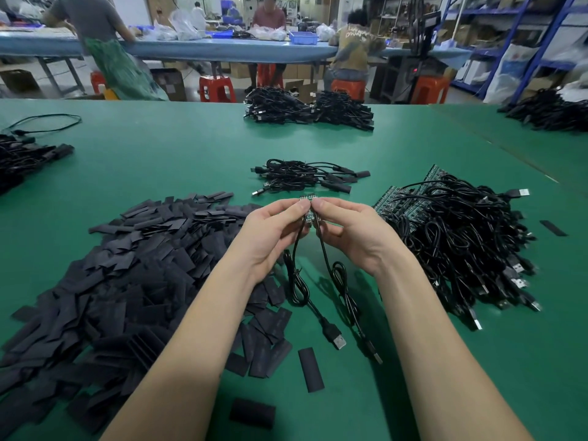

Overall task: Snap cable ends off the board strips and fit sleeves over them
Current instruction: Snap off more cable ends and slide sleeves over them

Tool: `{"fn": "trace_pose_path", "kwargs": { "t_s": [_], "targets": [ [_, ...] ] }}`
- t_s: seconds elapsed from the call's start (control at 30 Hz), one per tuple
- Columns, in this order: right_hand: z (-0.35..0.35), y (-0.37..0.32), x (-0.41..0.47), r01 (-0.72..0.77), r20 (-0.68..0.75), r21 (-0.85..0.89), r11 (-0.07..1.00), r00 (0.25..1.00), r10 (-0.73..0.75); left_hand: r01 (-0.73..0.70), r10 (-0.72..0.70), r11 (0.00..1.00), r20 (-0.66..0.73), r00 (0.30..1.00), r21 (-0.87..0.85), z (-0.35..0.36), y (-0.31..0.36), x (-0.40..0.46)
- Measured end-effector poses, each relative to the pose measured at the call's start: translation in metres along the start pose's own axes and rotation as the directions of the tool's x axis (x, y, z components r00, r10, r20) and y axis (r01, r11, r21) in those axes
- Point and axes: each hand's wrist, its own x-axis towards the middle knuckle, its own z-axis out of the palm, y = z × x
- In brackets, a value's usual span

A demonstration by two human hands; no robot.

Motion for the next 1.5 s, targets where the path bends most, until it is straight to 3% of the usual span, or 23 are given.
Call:
{"fn": "trace_pose_path", "kwargs": {
  "t_s": [0.4, 1.0, 1.17, 1.23, 1.3, 1.33, 1.4, 1.47, 1.5],
  "targets": [
    [0.0, -0.002, -0.004, -0.193, 0.035, 0.228, 0.954, 0.981, 0.19, 0.143, -0.131, 0.983, 0.104, 0.986, -0.117, 0.001, 0.001, -0.005],
    [-0.002, -0.002, -0.008, -0.209, 0.018, 0.269, 0.94, 0.977, 0.212, 0.223, -0.202, 0.95, 0.114, 0.973, -0.22, 0.004, -0.002, -0.008],
    [-0.002, -0.005, -0.013, -0.22, 0.109, 0.375, 0.9, 0.975, 0.192, 0.243, -0.199, 0.934, 0.184, 0.963, -0.261, 0.002, -0.001, -0.007],
    [-0.005, -0.01, -0.013, -0.172, 0.114, 0.398, 0.901, 0.984, 0.137, 0.203, -0.18, 0.966, 0.146, 0.973, -0.161, 0.002, -0.003, -0.004],
    [-0.008, -0.017, -0.014, -0.112, 0.08, 0.282, 0.953, 0.992, 0.093, 0.1, -0.103, 0.985, 0.016, 0.995, 0.138, 0.001, -0.009, -0.002],
    [-0.008, -0.019, -0.014, -0.08, 0.044, 0.164, 0.983, 0.996, 0.074, 0.033, -0.016, 0.93, -0.049, 0.999, 0.366, 0.0, -0.012, -0.001],
    [-0.009, -0.021, -0.013, -0.024, -0.047, -0.047, 0.999, 0.999, 0.021, -0.084, 0.196, 0.655, -0.061, 0.979, 0.751, -0.001, -0.016, 0.0],
    [-0.01, -0.02, -0.012, 0.01, -0.112, -0.136, 0.991, 0.993, -0.026, -0.17, 0.343, 0.44, 0.01, 0.939, 0.882, 0.003, -0.017, -0.001],
    [-0.009, -0.019, -0.012, 0.018, -0.132, -0.149, 0.989, 0.991, -0.038, -0.204, 0.4, 0.405, 0.027, 0.916, 0.891, 0.005, -0.018, -0.001]
  ]
}}
